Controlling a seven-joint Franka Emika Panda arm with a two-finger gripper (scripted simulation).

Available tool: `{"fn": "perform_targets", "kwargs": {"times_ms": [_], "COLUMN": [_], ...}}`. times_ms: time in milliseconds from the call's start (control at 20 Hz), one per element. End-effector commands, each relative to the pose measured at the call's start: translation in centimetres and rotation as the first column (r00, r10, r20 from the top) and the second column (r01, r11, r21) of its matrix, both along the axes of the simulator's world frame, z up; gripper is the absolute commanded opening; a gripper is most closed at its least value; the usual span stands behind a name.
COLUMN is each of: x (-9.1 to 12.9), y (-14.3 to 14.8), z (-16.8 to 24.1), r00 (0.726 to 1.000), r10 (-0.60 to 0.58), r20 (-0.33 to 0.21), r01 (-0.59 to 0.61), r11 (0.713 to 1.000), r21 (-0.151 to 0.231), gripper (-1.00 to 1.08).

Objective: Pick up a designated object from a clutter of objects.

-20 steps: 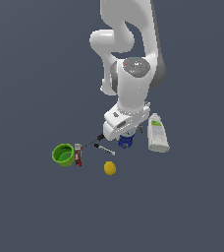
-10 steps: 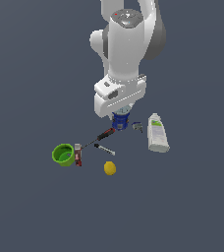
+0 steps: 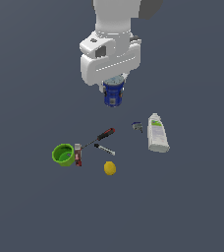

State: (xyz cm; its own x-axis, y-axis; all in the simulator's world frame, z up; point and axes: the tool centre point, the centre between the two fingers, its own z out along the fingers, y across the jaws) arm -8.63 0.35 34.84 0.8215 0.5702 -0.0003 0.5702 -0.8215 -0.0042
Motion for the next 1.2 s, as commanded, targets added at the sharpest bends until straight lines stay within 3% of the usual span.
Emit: {"fn": "perform_targets", "kwargs": {"times_ms": [0,550,1150], "x": [-0.9,-3.2,-3.3], "y": [-0.7,-2.8,-3.1], "z": [2.4,8.8,9.7], "r00": [1.0,1.0,1.0], "r10": [0.0,-0.001,-0.001], "r20": [0.003,0.003,0.003], "r01": [0.0,0.001,0.001], "r11": [1.0,1.0,1.0], "r21": [0.0,-0.002,-0.003], "gripper": [-1.0,-1.0,-1.0]}}
